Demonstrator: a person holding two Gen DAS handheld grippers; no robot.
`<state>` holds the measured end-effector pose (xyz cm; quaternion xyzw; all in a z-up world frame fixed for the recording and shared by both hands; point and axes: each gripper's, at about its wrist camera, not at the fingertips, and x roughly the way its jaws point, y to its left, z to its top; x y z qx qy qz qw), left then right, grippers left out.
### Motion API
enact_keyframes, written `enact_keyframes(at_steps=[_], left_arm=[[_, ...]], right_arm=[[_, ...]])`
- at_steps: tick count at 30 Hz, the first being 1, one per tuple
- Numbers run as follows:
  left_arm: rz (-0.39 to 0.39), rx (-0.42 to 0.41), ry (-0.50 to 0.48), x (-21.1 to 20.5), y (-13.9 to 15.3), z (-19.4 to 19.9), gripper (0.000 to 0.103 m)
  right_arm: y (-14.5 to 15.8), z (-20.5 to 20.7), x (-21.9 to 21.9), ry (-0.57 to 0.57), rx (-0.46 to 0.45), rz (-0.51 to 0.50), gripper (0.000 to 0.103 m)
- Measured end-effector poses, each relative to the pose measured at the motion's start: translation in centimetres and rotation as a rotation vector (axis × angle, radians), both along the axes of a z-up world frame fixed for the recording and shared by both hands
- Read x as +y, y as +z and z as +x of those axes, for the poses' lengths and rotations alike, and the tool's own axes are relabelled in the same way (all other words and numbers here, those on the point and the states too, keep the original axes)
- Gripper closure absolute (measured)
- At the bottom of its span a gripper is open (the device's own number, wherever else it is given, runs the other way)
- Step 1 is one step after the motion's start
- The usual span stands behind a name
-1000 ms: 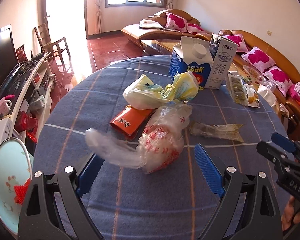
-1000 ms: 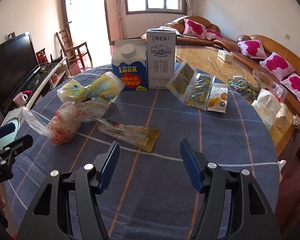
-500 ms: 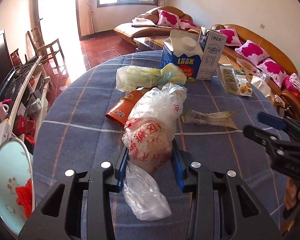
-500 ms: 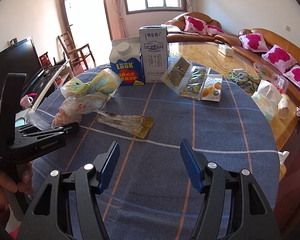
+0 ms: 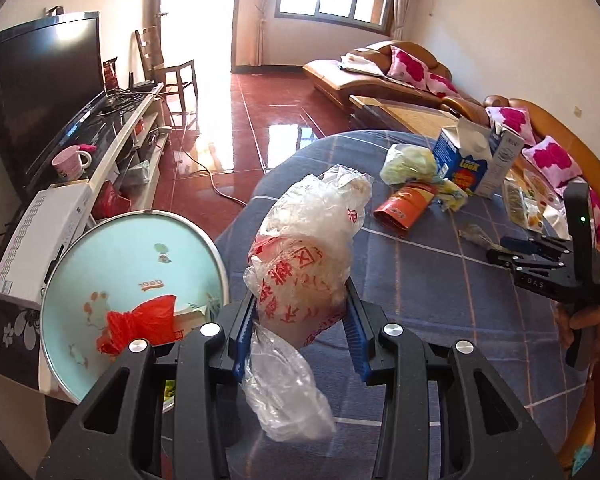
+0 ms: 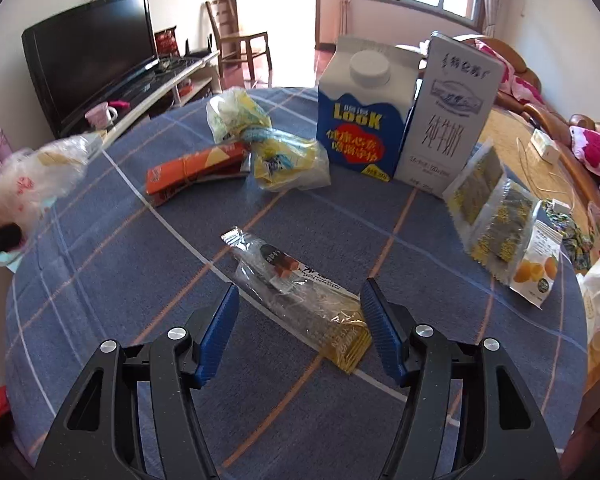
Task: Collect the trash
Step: 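Grasp the clear red-printed plastic bag with the left tool while the right tool grasps the clear wrapper, then carry the clear bag and the clear wrapper over the light-blue bin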
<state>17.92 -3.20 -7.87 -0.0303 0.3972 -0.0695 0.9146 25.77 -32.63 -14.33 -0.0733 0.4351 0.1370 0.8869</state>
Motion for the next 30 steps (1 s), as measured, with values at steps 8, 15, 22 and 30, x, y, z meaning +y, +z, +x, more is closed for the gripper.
enact_keyframes(at_steps=[8, 15, 22, 30], left_arm=[[-0.014, -0.025, 0.042, 2.5, 0.3, -0.8, 0.064], [0.019, -0.056, 0.067, 4.1, 0.6, -2.1, 0.064], [0.093, -0.087, 0.134, 6.5, 0.7, -3.9, 0.064], [0.09, -0.089, 0.188, 9.9, 0.6, -5.3, 0.064]], right_arm=[[-0.4, 0.1, -0.1, -0.047, 0.017, -0.045, 0.082], [0.7, -1.9, -2.9, -0.227, 0.029, 0.067, 0.095], [3.0, -6.1, -0.3, -0.289, -0.064, 0.105, 0.095], [4.7, -10.0, 7.4, -0.211, -0.137, 0.184, 0.095]])
